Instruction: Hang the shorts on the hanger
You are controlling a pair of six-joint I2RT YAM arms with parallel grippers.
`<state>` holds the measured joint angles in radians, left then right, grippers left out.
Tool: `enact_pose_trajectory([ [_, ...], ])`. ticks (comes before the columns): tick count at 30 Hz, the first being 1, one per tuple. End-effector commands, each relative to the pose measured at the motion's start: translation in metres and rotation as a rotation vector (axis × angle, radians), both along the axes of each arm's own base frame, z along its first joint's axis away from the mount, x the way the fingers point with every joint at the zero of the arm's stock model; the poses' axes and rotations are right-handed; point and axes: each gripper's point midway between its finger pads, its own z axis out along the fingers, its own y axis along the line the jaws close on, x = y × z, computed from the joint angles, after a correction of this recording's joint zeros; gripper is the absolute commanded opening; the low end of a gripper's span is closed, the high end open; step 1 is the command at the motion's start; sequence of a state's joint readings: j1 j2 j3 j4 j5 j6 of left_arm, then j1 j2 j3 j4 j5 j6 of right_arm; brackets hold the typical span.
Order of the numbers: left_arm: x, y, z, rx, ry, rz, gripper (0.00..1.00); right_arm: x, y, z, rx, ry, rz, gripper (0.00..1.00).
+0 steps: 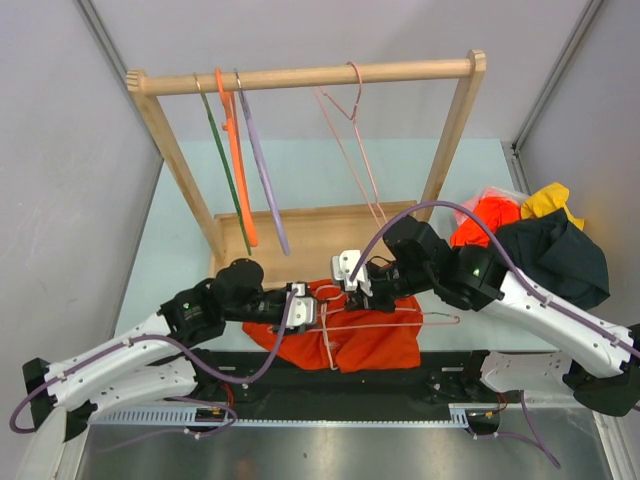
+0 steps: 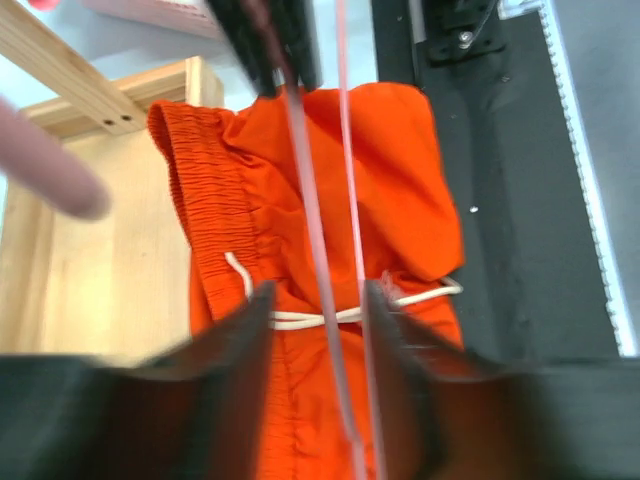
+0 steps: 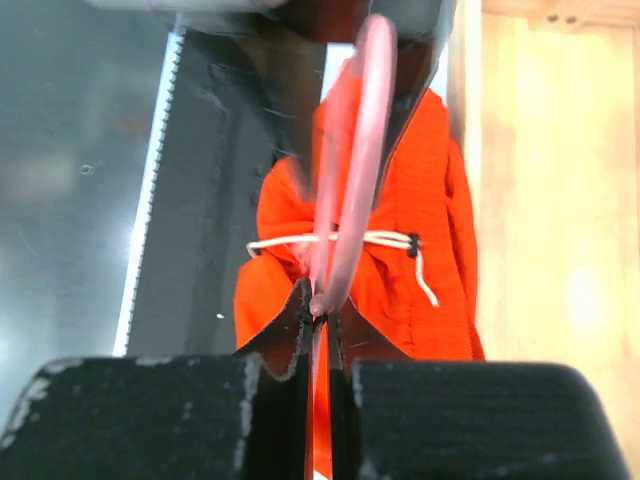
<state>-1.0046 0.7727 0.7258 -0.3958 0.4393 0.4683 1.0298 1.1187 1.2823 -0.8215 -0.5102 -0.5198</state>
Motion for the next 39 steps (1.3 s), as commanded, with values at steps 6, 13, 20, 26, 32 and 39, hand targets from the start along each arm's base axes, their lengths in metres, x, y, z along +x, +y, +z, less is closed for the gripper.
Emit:
enact_pose_trajectory([
  [6, -0.012, 0.036, 0.000, 0.059, -0.059, -0.059, 0.77, 0.022, -0.031, 0.004, -0.017, -0.099, -0.105, 0.00],
  [13, 0.035, 0.093, -0.038, 0.218, -0.055, 0.125, 0.75, 0.020, -0.068, 0.004, -0.065, -0.130, -0.153, 0.00],
  [20, 0.048, 0.122, -0.081, 0.367, 0.300, 0.124, 0.72, 0.023, -0.088, 0.008, -0.076, -0.149, -0.233, 0.00],
  [26, 0.063, 0.131, -0.121, 0.442, 0.334, 0.176, 0.76, 0.027, -0.097, 0.013, -0.061, -0.155, -0.292, 0.00],
  [32, 0.063, 0.132, -0.149, 0.499, 0.424, 0.180, 0.69, 0.033, -0.101, 0.016, -0.056, -0.179, -0.314, 0.00],
  [39, 0.074, 0.110, -0.115, 0.432, 0.250, 0.179, 0.02, 0.036, -0.105, 0.022, -0.049, -0.200, -0.336, 0.00],
])
